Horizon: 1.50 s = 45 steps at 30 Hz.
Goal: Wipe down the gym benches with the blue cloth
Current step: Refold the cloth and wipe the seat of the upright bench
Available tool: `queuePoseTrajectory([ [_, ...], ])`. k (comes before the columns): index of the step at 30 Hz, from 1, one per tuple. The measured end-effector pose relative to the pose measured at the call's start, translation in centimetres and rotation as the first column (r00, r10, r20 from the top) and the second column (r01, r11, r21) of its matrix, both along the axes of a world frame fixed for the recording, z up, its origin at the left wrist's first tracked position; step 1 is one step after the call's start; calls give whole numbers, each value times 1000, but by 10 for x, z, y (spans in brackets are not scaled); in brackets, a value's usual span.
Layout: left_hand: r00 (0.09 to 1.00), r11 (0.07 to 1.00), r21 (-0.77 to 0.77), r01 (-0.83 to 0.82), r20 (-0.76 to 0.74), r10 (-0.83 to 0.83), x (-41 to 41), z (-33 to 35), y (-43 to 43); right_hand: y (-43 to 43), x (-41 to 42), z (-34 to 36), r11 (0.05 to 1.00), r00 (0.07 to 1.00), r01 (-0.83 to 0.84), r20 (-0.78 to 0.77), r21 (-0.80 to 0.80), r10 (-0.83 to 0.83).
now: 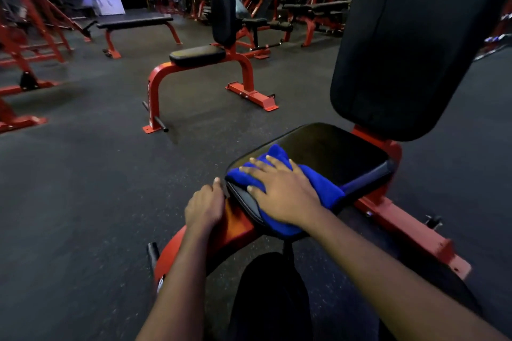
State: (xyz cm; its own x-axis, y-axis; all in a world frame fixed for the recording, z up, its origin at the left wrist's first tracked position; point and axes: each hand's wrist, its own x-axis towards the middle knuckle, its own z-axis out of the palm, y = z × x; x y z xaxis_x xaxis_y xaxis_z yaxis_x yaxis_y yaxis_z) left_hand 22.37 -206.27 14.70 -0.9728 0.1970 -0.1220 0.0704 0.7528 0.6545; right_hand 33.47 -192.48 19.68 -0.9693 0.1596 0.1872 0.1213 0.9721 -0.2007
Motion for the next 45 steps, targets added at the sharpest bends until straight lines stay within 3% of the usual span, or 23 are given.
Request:
queuePoseTrajectory([
  [4, 994, 968, -233, 94, -26, -103, 9, 3, 0, -4, 35, -22, 965, 944, 262, -202, -17, -260],
  [8, 986, 936, -335, 104, -88, -141, 19, 7, 1, -31, 30, -31, 767, 684, 578, -348, -277, -641],
  [9, 984, 929, -353, 109, -97, -152, 20, 7, 0, -46, 29, -35, 742, 650, 596, -359, -306, -670],
  [13, 972, 918, -373, 133, -133, -195, 19, 6, -2, -62, 33, -47, 767, 656, 539, -398, -349, -642],
  [17, 962, 906, -401, 134, -166, -215, 17, 3, -3, -10, 32, -44, 616, 532, 573, -326, -541, -781],
  [20, 956, 895, -422, 146, -171, -237, 17, 3, -2, -31, 27, -42, 528, 416, 575, -332, -625, -846],
  [24, 953, 898, -412, 153, -180, -245, 17, 2, -3, -51, 32, -60, 637, 467, 474, -439, -608, -767],
  [26, 954, 905, -399, 149, -182, -238, 16, 1, -3, -9, 33, -56, 591, 460, 477, -388, -650, -798],
  [30, 963, 919, -377, 112, -189, -194, 15, 0, 0, 51, 32, -36, 413, 373, 554, -228, -723, -899],
  [33, 963, 918, -384, 98, -195, -184, 15, -2, 1, 20, 27, -43, 431, 342, 519, -283, -738, -896],
  [37, 966, 924, -372, 92, -191, -173, 17, 1, -1, -18, 25, -64, 478, 367, 441, -333, -760, -868],
  [40, 967, 927, -364, 95, -187, -173, 20, 4, -1, 16, 28, -51, 411, 389, 443, -243, -797, -889],
  [45, 968, 928, -362, 91, -186, -168, 20, 3, 0, 56, 32, -35, 307, 327, 452, -165, -837, -930],
])
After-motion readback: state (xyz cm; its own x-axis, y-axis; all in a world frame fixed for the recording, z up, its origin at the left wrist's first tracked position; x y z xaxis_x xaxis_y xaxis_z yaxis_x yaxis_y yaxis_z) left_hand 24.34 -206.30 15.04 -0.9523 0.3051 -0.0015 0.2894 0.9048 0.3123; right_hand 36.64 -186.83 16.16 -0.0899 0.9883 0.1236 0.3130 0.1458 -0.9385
